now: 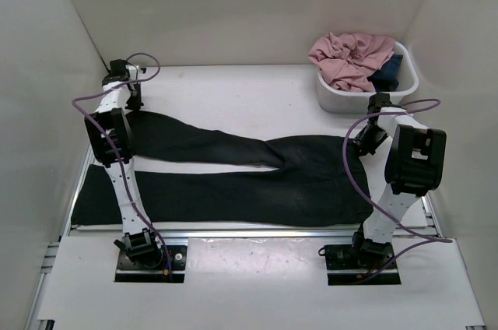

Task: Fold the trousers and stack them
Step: Flatten the trousers out

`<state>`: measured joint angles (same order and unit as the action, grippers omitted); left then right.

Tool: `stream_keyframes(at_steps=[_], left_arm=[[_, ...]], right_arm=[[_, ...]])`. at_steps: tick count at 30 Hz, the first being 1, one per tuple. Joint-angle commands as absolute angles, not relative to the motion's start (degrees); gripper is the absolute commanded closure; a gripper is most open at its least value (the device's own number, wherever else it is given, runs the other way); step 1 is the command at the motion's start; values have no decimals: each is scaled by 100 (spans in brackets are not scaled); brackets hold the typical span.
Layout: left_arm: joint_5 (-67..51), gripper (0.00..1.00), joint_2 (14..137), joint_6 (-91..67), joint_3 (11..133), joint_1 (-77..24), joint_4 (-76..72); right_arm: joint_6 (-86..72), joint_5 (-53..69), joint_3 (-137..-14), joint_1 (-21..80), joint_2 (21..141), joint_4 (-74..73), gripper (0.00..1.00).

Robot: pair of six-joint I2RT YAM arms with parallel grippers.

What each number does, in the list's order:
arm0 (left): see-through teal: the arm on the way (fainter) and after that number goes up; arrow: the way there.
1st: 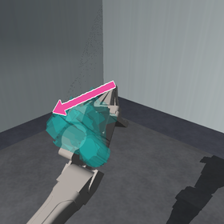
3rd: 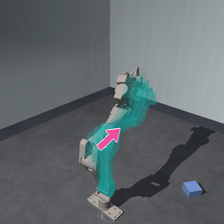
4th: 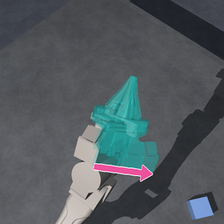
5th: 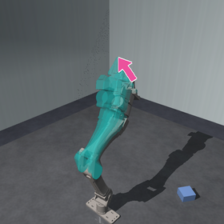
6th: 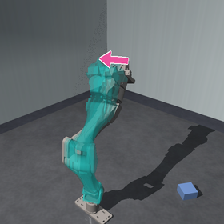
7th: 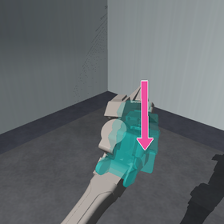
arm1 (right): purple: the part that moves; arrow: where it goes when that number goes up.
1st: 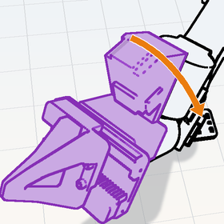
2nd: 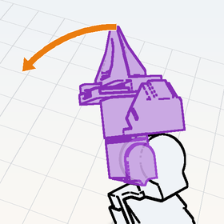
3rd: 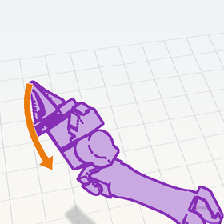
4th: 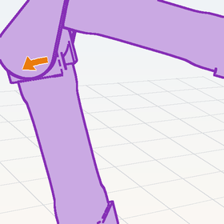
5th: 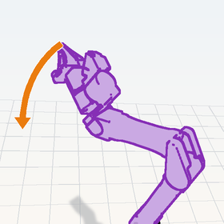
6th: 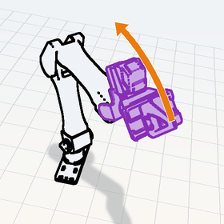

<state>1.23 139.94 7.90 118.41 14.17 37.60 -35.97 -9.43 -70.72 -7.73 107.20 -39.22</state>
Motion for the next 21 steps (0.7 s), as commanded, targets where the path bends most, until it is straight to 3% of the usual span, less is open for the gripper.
stream_keyframes(at_steps=[1,7,9,15,21], left_arm=[[-261,86,14027,1222,11671,1292,4192],[-343,86,12834,1695,11874,1537,4192],[-501,86,12047,1933,11393,1748,4192],[-835,86,9595,2434,8874,2476,4192],[-678,86,7903,3338,6543,3118,4245]], right_arm=[[-3639,-994,-7145,-747,10688,-4333,100],[-3464,-932,-7207,-747,10048,-4333,100],[-3411,-932,-7207,-747,9854,-4281,100],[-3349,-879,-6786,-799,9168,-4166,100],[-3349,-694,-6294,-861,8816,-3991,100]])
